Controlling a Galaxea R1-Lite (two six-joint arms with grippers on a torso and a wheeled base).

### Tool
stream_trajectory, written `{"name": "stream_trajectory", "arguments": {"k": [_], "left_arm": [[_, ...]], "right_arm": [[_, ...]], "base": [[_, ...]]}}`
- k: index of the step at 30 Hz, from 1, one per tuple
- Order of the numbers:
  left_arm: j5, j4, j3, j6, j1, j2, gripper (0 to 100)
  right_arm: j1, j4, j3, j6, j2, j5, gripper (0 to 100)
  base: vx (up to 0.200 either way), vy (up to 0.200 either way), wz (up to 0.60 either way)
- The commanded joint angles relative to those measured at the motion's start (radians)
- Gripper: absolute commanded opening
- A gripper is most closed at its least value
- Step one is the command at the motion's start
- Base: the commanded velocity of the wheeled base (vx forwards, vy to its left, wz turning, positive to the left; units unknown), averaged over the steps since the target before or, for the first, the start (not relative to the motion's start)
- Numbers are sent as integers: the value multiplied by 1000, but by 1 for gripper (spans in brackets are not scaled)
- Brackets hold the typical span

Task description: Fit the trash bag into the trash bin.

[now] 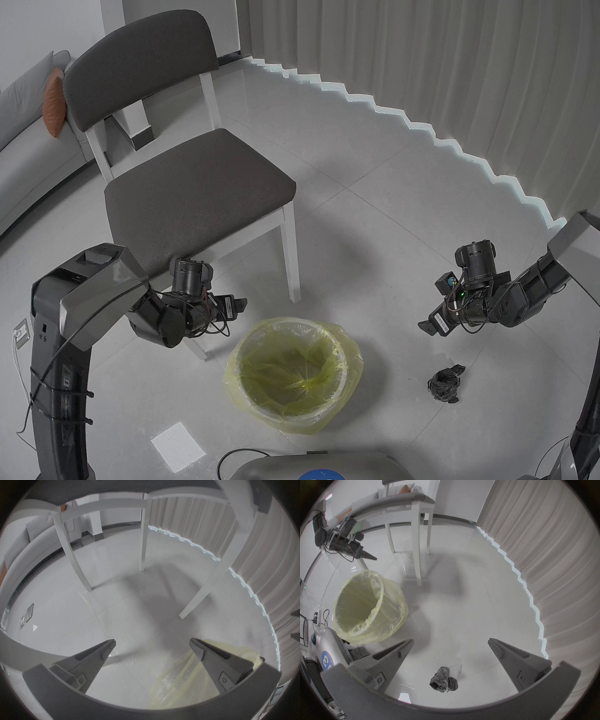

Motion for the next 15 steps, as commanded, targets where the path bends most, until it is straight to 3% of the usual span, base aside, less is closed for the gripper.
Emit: {"name": "stream_trajectory", "arguments": {"k": [1, 15], "left_arm": [[-32, -63, 130, 1, -20, -113, 100], [-27, -110, 175, -10, -54, -111, 100]], "right_arm": [[-45, 6, -38, 0, 111, 3, 100], [-99, 72, -245, 0, 339, 8, 100]], "base": [[0, 0, 0], [0, 0, 0]]}}
